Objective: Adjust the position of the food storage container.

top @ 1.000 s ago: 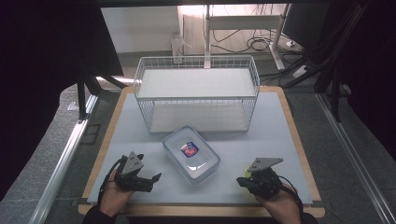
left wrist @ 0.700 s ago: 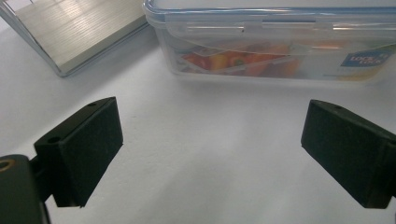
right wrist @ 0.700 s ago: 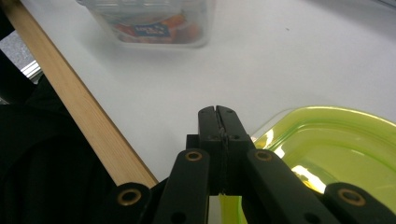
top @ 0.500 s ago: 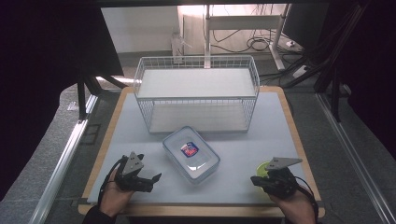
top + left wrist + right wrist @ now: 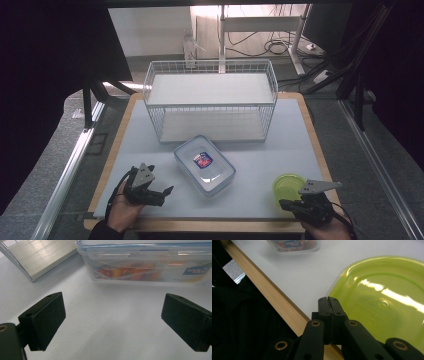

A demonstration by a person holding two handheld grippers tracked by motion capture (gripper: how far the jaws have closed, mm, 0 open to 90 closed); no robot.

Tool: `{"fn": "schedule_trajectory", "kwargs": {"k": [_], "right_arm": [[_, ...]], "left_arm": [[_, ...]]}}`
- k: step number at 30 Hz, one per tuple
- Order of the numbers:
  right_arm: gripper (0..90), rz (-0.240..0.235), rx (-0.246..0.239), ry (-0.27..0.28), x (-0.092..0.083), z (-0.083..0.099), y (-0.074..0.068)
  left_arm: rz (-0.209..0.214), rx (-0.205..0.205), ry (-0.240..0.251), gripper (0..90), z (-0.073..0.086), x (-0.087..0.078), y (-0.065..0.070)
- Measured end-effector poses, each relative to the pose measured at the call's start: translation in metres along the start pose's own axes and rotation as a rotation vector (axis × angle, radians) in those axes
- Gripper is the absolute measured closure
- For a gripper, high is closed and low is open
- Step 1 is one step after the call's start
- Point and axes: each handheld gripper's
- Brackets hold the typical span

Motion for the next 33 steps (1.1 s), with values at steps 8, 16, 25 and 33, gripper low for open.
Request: {"fn": "schedule_trajectory", "kwargs": {"k": [8,16,25,33], "right_arm": [[90.0,0.006,-0.011,-0.015,0.001,-0.001,0.000],[90.0,-0.001,0.005,-0.008,0.002,-0.001,0.008],[90.0,0.009,0.044,-0.001,0.006,-0.006,0.029],[90.0,0.031,0.071,0.018,0.008,-0.013,0.045]], "left_arm": [[0.003,0.008,-0.006,5.3,0.000,0.000,0.000],[0.004,0.013,-0.008,5.3,0.000,0.001,0.001],[0.008,0.010,-0.015,5.3,0.000,0.002,0.001],[0.018,-0.005,-0.025,5.3,0.000,0.003,0.000]]}}
Point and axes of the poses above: each handheld gripper's, and its own axes: x roughly forward along the jaws, z roughly out of its underside, y roughly to its right, and after that the axes turned 6 degrees about x, right-handed
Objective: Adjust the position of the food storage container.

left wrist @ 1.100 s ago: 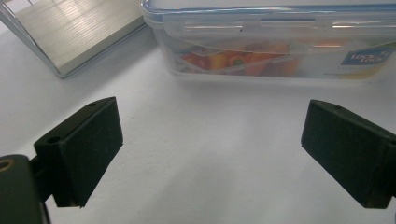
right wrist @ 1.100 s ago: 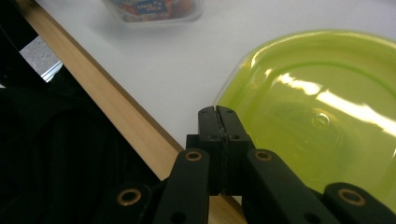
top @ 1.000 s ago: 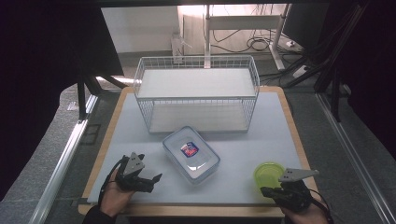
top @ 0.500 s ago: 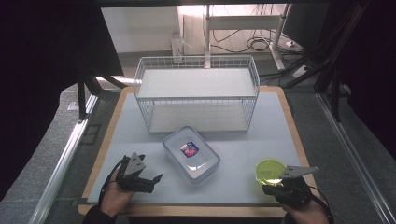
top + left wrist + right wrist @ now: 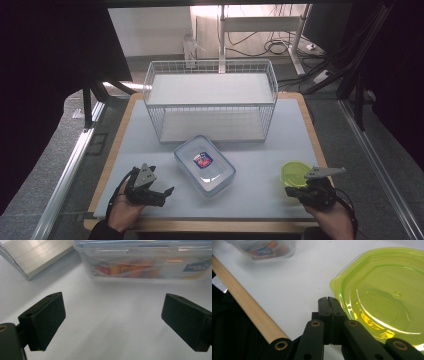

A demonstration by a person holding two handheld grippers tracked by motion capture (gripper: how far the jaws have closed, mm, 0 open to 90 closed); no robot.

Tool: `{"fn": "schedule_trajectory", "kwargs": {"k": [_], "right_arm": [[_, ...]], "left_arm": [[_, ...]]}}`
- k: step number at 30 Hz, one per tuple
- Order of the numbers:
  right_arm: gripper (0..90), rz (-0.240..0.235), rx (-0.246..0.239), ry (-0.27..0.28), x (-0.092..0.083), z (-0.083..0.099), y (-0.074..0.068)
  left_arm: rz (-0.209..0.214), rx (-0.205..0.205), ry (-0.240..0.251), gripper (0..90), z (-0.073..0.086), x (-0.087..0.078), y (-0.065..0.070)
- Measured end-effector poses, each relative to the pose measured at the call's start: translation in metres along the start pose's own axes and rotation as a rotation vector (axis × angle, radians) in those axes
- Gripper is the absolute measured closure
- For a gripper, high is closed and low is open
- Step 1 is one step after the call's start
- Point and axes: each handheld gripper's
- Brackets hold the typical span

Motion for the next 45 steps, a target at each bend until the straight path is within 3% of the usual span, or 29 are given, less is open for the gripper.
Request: {"fn": "schedule_trajectory", "kwargs": {"k": [2,5,7,8,9,10,11,12,13,16,21,22,26,28,31,34,40,45], "right_arm": [[90.0,0.025,0.001,0.002,0.000,-0.002,-0.001],[89.5,0.023,-0.018,0.025,0.000,-0.004,-0.009],[89.2,0.018,-0.032,0.042,0.001,-0.006,-0.016],[89.2,0.017,-0.043,0.052,0.003,-0.007,-0.020],[89.7,0.014,-0.068,0.064,0.007,-0.009,-0.028],[89.7,0.014,-0.068,0.064,0.007,-0.009,-0.028],[90.0,0.016,-0.076,0.070,0.010,-0.010,-0.031],[90.0,0.017,-0.082,0.072,0.012,-0.011,-0.035],[90.0,0.013,-0.083,0.086,0.017,-0.014,-0.040],[90.0,-0.008,-0.082,0.091,0.027,-0.019,-0.050],[90.0,-0.040,-0.108,0.071,0.044,-0.023,-0.065],[90.0,-0.048,-0.113,0.059,0.053,-0.026,-0.072],[90.0,-0.054,-0.102,0.050,0.066,-0.030,-0.082],[90.0,-0.053,-0.068,0.030,0.077,-0.034,-0.089],[90.0,-0.038,-0.052,0.025,0.082,-0.035,-0.090],[89.5,-0.002,-0.015,0.026,0.084,-0.035,-0.087],[89.2,0.007,0.029,-0.007,0.084,-0.035,-0.082],[90.0,0.048,0.031,-0.017,0.084,-0.038,-0.079]], "left_arm": [[0.005,-0.019,-0.007,5.6,-0.001,0.001,-0.001],[0.022,-0.054,-0.033,5.0,-0.004,0.003,-0.009],[0.019,-0.091,-0.010,6.6,-0.008,0.004,-0.018],[0.018,-0.109,-0.001,10.4,-0.010,0.005,-0.024],[0.024,-0.135,0.036,22.1,-0.013,0.007,-0.037],[0.024,-0.135,0.036,29.1,-0.013,0.007,-0.037],[0.025,-0.145,0.043,29.1,-0.016,0.009,-0.043],[0.020,-0.151,0.048,36.5,-0.018,0.012,-0.050],[0.008,-0.155,0.054,49.3,-0.024,0.022,-0.061],[0.012,-0.169,0.040,66.9,-0.033,0.040,-0.076],[0.035,-0.137,0.019,78.2,-0.044,0.065,-0.083],[0.066,-0.135,0.018,80.1,-0.046,0.073,-0.084],[0.089,-0.132,0.024,85.8,-0.045,0.074,-0.082],[0.147,-0.170,0.040,86.0,-0.041,0.072,-0.080],[0.171,-0.171,0.038,86.9,-0.041,0.070,-0.077],[0.201,-0.158,0.041,88.6,-0.044,0.064,-0.064],[0.214,-0.154,0.038,88.9,-0.042,0.052,-0.045],[0.227,-0.191,0.038,89.7,-0.038,0.044,-0.035]]}}
Point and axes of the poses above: each handheld gripper's, and its own axes: x roughly forward along the jaws, z roughly out of its underside, y roughly to its right, and after that the axes turned 6 degrees about x, right-handed
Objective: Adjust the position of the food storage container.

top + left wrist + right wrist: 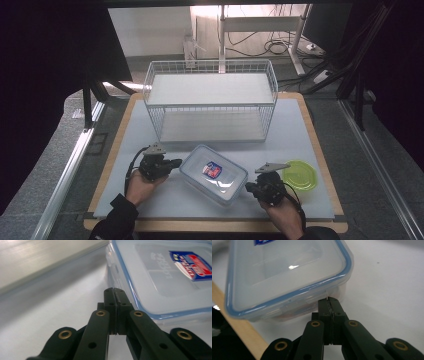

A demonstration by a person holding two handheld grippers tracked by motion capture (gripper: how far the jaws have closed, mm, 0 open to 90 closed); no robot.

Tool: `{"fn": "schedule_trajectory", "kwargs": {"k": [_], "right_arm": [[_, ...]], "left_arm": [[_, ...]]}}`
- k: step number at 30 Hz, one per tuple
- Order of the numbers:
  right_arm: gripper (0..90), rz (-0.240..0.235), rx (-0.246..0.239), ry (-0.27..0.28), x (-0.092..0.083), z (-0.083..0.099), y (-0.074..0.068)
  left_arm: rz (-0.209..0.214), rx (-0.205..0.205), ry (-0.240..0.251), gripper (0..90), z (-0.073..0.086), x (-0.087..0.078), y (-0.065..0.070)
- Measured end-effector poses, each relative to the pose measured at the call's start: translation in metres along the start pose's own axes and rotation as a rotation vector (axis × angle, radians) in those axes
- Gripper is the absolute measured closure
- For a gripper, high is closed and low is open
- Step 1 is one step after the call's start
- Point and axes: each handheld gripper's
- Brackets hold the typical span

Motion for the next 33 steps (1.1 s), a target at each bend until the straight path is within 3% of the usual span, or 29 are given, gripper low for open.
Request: {"fn": "schedule_trajectory", "kwargs": {"k": [5,13,22,27,30,33], "right_arm": [[90.0,0.007,0.027,-0.012,0.003,-0.008,0.011],[90.0,0.055,0.009,-0.034,0.014,-0.027,0.020],[90.0,0.069,0.002,-0.048,0.029,-0.047,0.023],[90.0,0.058,-0.009,-0.044,0.031,-0.049,0.025],[87.1,0.063,-0.065,-0.014,0.024,-0.045,0.025],[82.6,0.065,-0.087,0.021,0.016,-0.045,0.025]], "left_arm": [[0.006,-0.016,0.003,89.7,0.004,-0.005,0.009],[0.012,-0.022,-0.002,89.7,0.012,-0.014,0.025],[0.024,-0.027,0.014,89.5,0.020,-0.025,0.035],[0.007,-0.019,0.012,85.0,0.020,-0.025,0.035],[-0.018,0.002,0.001,79.1,0.020,-0.026,0.034],[-0.059,0.013,0.001,75.3,0.020,-0.030,0.031]]}}
Point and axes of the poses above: each handheld gripper's, and its own axes: x roughly forward along the jaws, z roughly out of its underside, y roughly to its right, and after that the axes turned 6 degrees about x, right-handed
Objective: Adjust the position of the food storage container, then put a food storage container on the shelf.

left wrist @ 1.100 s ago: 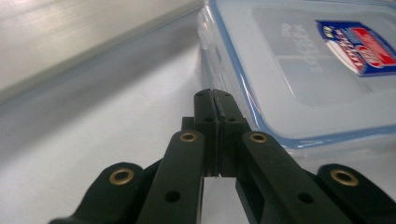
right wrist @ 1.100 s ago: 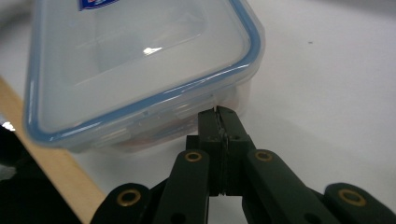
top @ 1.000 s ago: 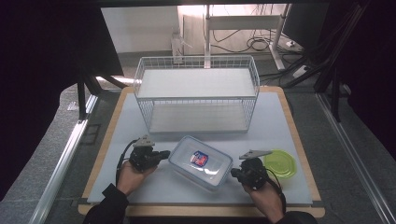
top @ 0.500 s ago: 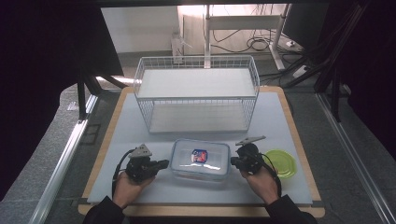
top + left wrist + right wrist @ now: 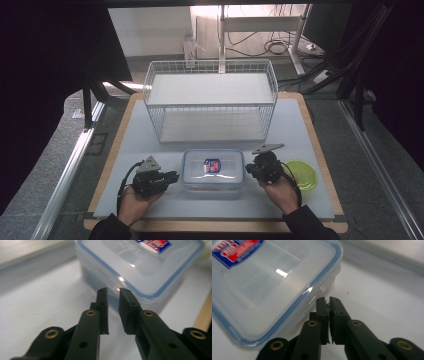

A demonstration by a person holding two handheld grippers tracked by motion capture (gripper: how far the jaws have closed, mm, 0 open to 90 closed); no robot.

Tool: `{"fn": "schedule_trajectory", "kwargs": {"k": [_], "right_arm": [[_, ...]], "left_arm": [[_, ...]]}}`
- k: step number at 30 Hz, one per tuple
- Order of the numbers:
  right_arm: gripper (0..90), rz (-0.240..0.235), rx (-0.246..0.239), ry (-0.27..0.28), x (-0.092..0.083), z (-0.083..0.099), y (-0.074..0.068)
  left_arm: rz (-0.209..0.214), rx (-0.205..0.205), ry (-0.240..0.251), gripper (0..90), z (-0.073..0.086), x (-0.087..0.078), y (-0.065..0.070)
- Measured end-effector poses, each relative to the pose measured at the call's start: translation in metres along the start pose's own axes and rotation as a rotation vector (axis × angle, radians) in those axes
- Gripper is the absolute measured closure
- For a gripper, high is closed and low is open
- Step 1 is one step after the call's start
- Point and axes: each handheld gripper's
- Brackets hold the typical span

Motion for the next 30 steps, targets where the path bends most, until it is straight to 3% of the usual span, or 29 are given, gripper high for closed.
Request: {"fn": "schedule_trajectory", "kwargs": {"k": [1,4,6,8,9,12,15,16,21,23,28,30], "right_arm": [[76.7,0.002,-0.023,0.040,-0.008,-0.001,0.000],[67.1,0.009,-0.043,0.063,-0.014,-0.001,0.000],[52.5,-0.005,-0.036,0.067,-0.015,0.000,0.001],[49.2,-0.013,-0.033,0.065,-0.015,0.000,0.002],[42.0,-0.025,-0.025,0.066,-0.015,-0.001,0.005],[36.9,-0.039,-0.018,0.083,-0.016,-0.001,0.006],[27.1,-0.065,-0.018,0.103,-0.017,-0.002,0.007],[19.7,-0.076,-0.023,0.110,-0.017,-0.002,0.008],[12.0,-0.098,-0.034,0.118,-0.016,-0.002,0.007],[8.6,-0.121,-0.039,0.130,-0.015,-0.002,0.006],[5.0,-0.164,-0.051,0.131,-0.011,-0.003,0.005],[4.6,-0.181,-0.044,0.126,-0.009,-0.003,0.004]], "left_arm": [[-0.015,-0.002,0.003,67.7,0.000,-0.001,-0.002],[-0.057,0.006,0.006,60.8,0.001,-0.004,-0.006],[-0.070,0.011,0.014,41.8,0.001,-0.005,-0.007],[-0.064,0.015,0.029,36.9,0.000,-0.005,-0.008],[-0.061,0.011,0.031,27.5,0.000,-0.005,-0.009],[-0.038,0.018,0.034,20.5,0.000,-0.005,-0.010],[-0.034,0.019,0.064,13.9,-0.001,-0.007,-0.011],[-0.031,0.018,0.074,11.6,-0.001,-0.007,-0.011],[-0.030,0.063,0.081,8.4,-0.004,-0.006,-0.012],[-0.007,0.061,0.085,7.3,-0.006,-0.005,-0.012],[-0.002,0.088,0.089,6.0,-0.013,0.000,-0.010],[0.017,0.079,0.085,3.8,-0.016,0.003,-0.011]]}}
Point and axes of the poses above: each handheld gripper's, and its own axes: x roughly forward along the jaws, z roughly out of its underside, y roughly to its right, and after that the axes turned 6 degrees about x, right-handed
